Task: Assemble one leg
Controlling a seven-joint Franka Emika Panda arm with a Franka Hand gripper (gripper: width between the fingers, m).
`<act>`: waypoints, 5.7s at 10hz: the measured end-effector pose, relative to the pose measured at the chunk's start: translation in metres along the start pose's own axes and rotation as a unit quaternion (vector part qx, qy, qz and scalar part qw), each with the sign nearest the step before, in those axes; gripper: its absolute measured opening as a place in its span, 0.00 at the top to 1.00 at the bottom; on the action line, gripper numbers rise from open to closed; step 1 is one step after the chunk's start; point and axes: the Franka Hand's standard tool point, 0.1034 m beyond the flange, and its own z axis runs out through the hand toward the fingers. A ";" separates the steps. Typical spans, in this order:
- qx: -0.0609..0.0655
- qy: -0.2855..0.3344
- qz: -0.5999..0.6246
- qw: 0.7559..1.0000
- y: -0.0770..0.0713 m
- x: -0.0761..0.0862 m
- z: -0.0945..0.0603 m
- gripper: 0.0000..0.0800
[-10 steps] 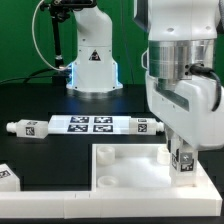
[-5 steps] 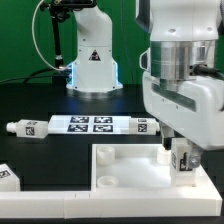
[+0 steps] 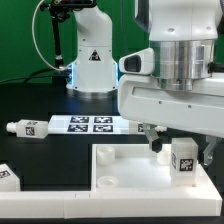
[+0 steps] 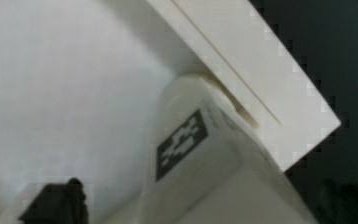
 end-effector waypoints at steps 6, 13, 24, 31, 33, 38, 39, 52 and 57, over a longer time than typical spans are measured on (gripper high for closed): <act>-0.005 0.004 -0.156 0.988 -0.008 -0.005 -0.001 0.50; 0.017 -0.011 0.350 0.937 -0.005 -0.006 0.001 0.64; 0.023 -0.020 0.305 0.952 -0.012 -0.014 0.003 0.33; 0.006 -0.002 -0.096 0.995 -0.008 -0.007 0.001 0.19; 0.012 0.010 -0.107 0.994 -0.011 -0.006 0.002 0.19; 0.008 0.003 0.042 0.999 -0.006 -0.005 0.003 0.63; 0.006 -0.001 0.112 0.994 -0.005 -0.005 0.003 0.64; 0.023 -0.042 0.602 0.797 -0.007 -0.006 0.006 0.37; 0.054 -0.041 0.552 0.831 -0.019 0.004 -0.034 0.19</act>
Offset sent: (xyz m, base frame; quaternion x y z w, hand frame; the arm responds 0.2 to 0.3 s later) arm 0.0000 0.0000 0.0000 0.0000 0.0000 0.0650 0.9979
